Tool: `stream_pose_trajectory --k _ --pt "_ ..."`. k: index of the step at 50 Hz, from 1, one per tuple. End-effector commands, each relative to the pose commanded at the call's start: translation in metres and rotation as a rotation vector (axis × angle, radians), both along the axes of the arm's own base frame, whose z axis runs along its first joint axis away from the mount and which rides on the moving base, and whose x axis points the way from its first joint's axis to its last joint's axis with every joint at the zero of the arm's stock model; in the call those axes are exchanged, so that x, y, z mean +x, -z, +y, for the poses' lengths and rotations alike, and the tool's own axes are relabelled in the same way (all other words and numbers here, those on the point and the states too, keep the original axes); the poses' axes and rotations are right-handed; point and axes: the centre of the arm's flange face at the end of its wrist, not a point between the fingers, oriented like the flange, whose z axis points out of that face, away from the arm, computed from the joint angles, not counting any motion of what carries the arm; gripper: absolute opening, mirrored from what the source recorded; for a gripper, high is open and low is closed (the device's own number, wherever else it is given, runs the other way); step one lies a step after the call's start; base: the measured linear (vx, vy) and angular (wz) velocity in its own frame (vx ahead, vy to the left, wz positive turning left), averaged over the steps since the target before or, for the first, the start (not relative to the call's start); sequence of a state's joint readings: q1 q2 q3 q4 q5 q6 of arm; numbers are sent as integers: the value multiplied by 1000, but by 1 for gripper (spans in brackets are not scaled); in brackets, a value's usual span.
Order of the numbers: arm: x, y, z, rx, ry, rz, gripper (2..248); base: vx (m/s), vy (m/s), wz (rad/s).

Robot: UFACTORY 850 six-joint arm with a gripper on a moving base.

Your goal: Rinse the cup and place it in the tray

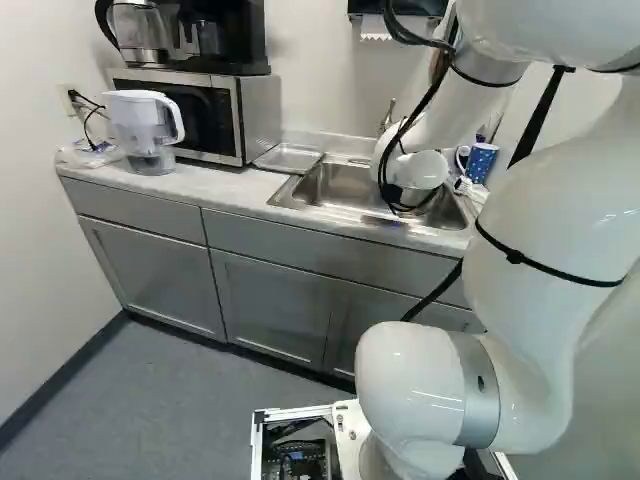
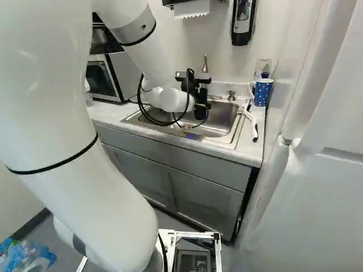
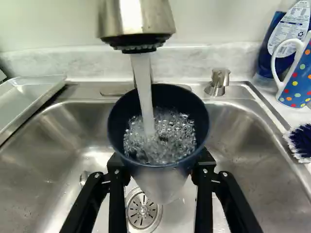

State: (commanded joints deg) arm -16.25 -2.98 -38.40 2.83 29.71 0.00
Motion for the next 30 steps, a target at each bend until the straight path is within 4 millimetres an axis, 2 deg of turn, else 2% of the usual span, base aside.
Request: stream_pose_trajectory --k 30 --pt "0 0 0 0 -1 0 126 0 0 0"
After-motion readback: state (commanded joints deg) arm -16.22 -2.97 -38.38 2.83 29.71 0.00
